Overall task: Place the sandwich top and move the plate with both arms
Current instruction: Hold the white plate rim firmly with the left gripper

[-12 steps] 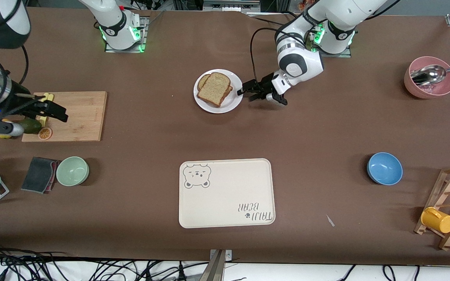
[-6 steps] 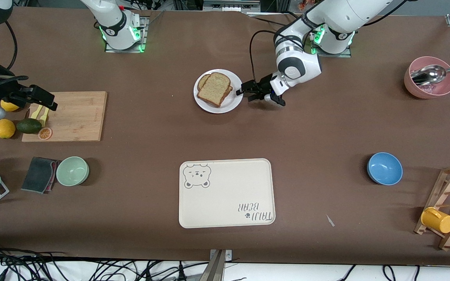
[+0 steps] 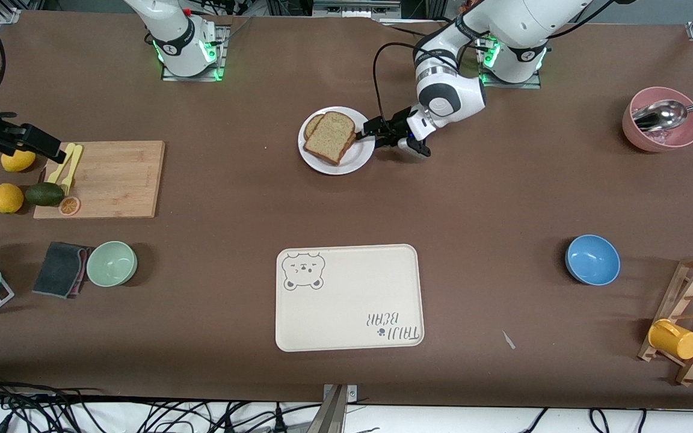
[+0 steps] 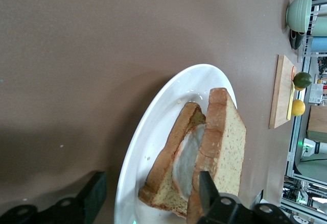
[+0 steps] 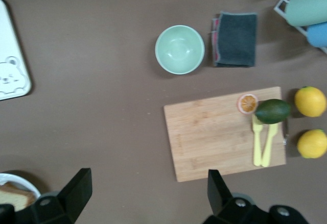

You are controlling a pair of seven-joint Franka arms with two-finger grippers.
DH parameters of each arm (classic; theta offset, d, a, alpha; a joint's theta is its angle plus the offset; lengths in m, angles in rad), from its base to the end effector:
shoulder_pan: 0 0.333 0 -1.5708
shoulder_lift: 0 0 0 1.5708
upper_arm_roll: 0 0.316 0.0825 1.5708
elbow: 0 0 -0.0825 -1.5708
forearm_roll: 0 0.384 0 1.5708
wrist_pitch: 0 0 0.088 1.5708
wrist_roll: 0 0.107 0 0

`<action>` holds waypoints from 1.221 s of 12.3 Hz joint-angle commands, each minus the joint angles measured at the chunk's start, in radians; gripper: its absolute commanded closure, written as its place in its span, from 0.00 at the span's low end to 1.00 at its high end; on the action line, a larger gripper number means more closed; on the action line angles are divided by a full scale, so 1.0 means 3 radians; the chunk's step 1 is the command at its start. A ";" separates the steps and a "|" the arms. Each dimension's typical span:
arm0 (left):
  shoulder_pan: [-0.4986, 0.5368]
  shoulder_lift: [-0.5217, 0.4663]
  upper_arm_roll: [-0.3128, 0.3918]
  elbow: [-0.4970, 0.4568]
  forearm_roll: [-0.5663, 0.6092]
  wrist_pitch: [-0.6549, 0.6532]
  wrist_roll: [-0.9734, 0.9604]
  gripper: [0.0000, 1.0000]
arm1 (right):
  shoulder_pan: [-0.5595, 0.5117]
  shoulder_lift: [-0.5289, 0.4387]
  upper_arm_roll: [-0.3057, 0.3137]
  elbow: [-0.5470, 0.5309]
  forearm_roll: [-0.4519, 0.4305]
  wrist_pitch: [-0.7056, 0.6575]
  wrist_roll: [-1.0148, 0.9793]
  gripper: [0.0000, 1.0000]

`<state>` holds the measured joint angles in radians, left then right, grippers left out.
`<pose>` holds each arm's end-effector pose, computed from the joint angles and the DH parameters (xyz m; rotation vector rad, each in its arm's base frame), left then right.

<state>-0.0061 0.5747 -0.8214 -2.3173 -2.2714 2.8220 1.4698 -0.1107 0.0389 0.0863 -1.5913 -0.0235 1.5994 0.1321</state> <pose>0.3059 -0.3371 0.1388 2.2462 0.1614 -0.0007 0.5673 -0.0172 0.5956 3.1101 -0.2423 -0.0461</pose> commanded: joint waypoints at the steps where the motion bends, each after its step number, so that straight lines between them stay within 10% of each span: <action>1: -0.0016 0.0104 0.0064 0.0085 -0.0175 0.0048 0.0311 0.27 | -0.0015 -0.0073 0.0024 -0.0044 -0.0060 -0.0095 0.0081 0.00; 15: -0.0062 0.0196 0.0094 0.0131 -0.0201 0.0037 0.0352 0.86 | -0.0015 -0.0027 0.0045 0.0217 0.0048 -0.0152 0.0061 0.00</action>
<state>-0.0149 0.6201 -0.7952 -2.2992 -2.2786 2.8221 1.5215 -0.1101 0.0389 0.0929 -1.5517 -0.0211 1.5806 0.1425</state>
